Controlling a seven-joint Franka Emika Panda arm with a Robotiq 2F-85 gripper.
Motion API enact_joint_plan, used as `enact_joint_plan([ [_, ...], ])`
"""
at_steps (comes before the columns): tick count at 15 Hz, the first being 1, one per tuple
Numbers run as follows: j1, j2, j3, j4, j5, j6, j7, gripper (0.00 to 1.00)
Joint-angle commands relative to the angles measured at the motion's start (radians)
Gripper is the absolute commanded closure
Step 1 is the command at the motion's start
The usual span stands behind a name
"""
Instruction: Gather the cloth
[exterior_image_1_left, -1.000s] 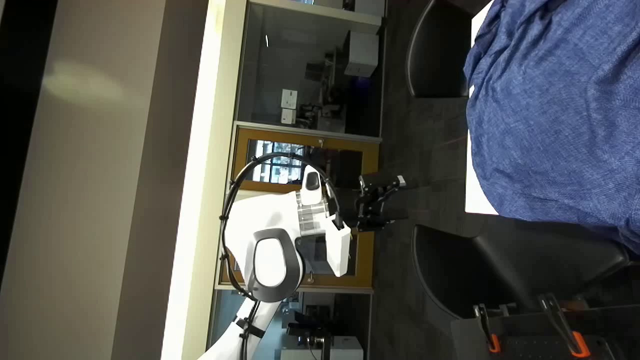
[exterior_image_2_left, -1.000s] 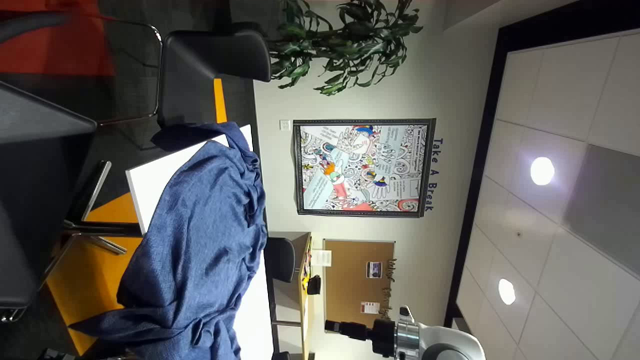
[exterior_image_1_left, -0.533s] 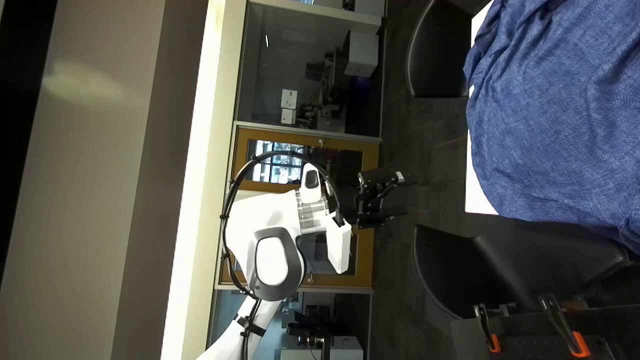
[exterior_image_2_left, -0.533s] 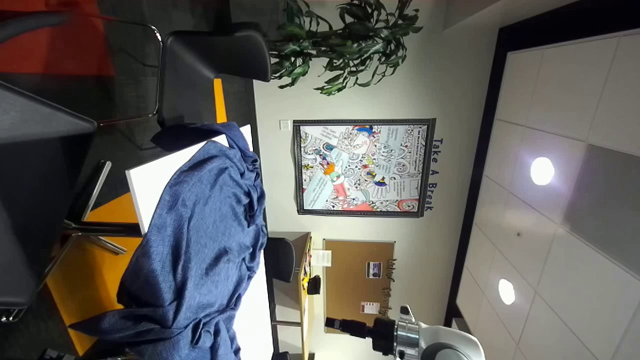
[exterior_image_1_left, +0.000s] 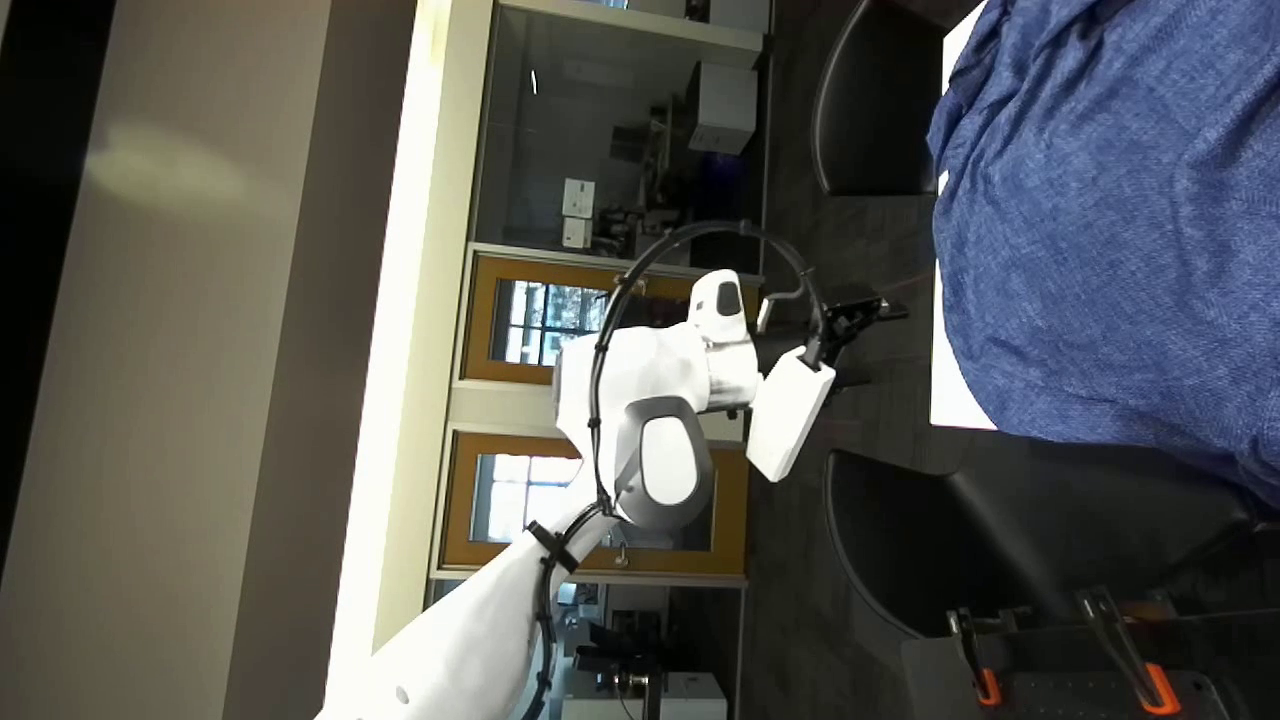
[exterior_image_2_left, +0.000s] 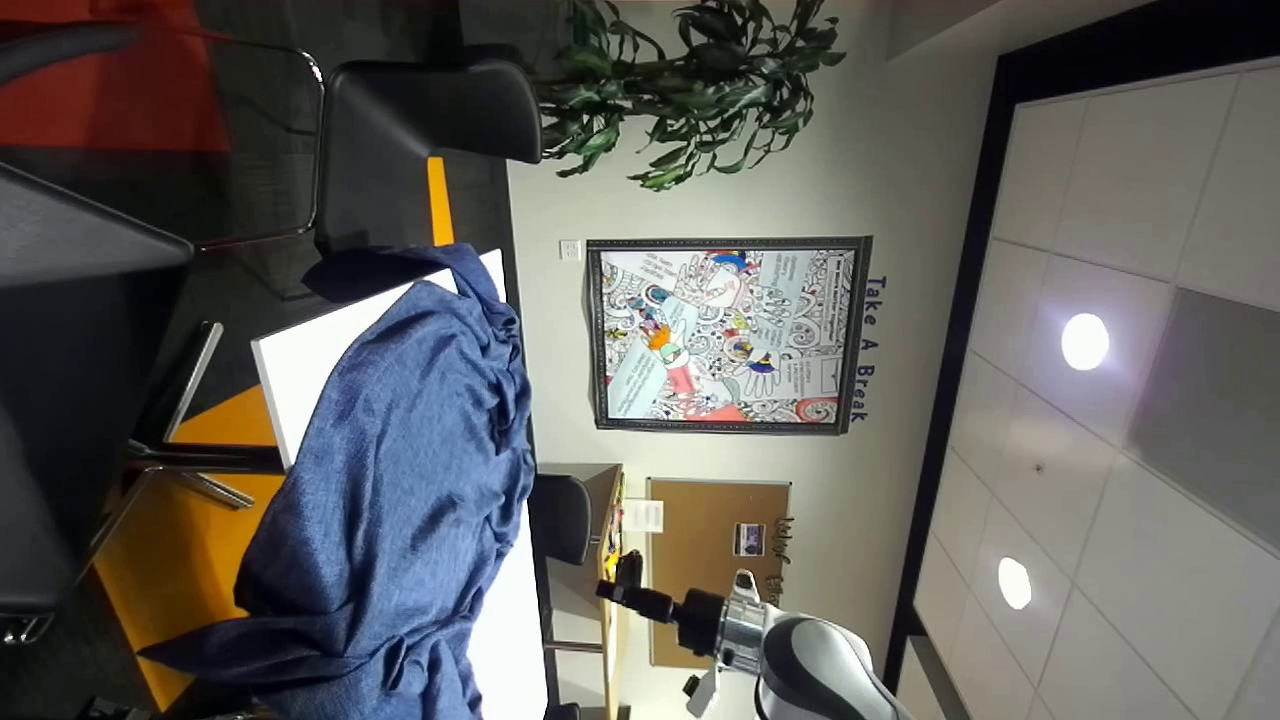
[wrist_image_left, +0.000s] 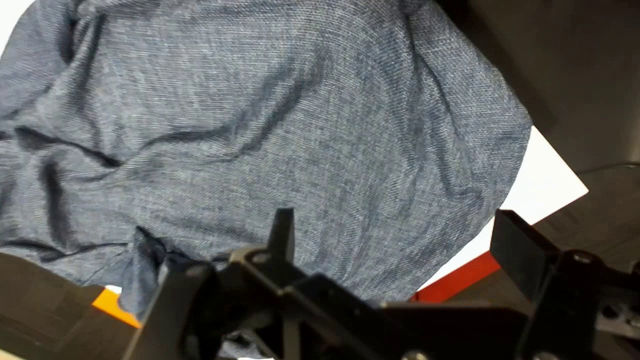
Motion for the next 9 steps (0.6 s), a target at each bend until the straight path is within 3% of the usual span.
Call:
enact_joint_plan([
  [1,0.061,0.165,-0.016,0.081,0.236,-0.035,-0.238,0.0],
  [4,0.019,0.28,0.059,0.12,0.329,-0.044,-0.354,0.0],
  [6,-0.016,0.341,0.114,0.133,0.31,-0.01,-0.338,0.0],
  [7,-0.04,0.276,0.129,0.09,0.294,-0.013,-0.313,0.0],
  [9,-0.055,0.327,0.16,0.111,0.289,-0.01,-0.309,0.0],
])
